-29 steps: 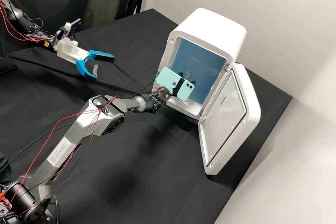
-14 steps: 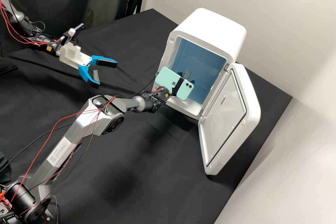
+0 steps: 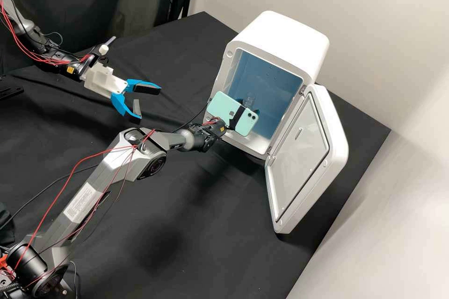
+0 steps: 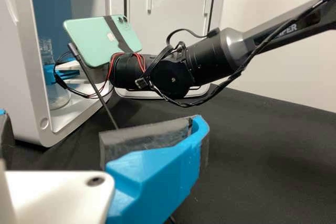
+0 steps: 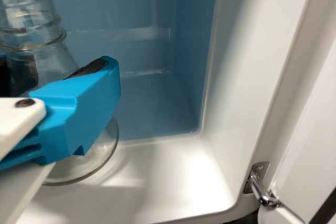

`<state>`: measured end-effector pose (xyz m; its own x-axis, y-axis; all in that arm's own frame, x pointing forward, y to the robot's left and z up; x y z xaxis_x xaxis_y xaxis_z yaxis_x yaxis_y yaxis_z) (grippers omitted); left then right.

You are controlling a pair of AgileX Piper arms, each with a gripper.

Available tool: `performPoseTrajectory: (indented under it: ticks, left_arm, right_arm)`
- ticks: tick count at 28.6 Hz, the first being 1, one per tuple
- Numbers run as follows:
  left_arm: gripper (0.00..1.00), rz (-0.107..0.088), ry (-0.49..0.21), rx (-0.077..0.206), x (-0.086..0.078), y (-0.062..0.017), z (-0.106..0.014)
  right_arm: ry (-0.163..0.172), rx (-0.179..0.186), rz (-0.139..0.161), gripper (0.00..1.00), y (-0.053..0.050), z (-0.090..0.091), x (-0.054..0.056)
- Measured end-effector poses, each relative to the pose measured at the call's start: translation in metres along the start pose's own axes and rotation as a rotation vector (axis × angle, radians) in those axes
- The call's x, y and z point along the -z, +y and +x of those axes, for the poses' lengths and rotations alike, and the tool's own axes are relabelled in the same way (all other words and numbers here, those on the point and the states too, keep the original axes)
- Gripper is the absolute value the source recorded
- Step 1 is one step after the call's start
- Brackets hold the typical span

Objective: Place the flask in the incubator

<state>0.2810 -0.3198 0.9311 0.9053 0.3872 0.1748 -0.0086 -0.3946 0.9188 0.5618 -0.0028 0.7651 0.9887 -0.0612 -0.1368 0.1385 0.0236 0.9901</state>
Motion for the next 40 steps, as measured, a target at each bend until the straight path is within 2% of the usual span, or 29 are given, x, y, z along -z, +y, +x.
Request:
performPoseTrajectory:
  ticks: [2,4,6,8,14,20,24,30,31,40]
  left_arm:
    - [1.0,0.016,-0.003,0.006,-0.002,-0.0006,0.003]
    - [1.0,0.021,-0.002,0.018,-0.004,-0.0017,0.005]
    - [1.0,0.014,-0.002,0.025,-0.006,-0.0037,0.009]
    - [1.0,0.022,0.002,0.018,-0.008,-0.0024,0.013]
    - [1.0,0.006,0.018,0.007,-0.014,-0.0016,0.029]
    - [1.0,0.03,0.04,0.023,-0.019,-0.0044,0.045]
    - [1.0,0.026,0.067,0.034,-0.019,-0.0044,0.055]
    - [1.0,0.034,0.071,0.046,-0.018,-0.0074,0.059]
    - [1.0,0.04,0.071,0.047,-0.018,-0.0078,0.06]
    - [1.0,0.046,0.073,0.049,-0.017,-0.0077,0.06]
  right_arm:
    - [0.0,0.0,0.0,0.0,0.0,0.0,0.0]
    - [0.0,0.0,0.0,0.0,0.0,0.0,0.0]
    - [0.0,0.0,0.0,0.0,0.0,0.0,0.0]
    - [0.0,0.0,0.0,0.0,0.0,0.0,0.0]
    - [0.0,0.0,0.0,0.0,0.0,0.0,0.0]
    - [0.0,0.0,0.0,0.0,0.0,0.0,0.0]
    - [-0.003,0.003,0.0,0.0,-0.002,0.0,-0.002]
    - [-0.001,0.002,0.0,0.0,-0.001,0.0,-0.001]
    - [-0.001,0.002,0.0,0.0,-0.001,0.0,-0.001]
    - [-0.001,0.002,0.002,0.0,-0.001,0.0,-0.001]
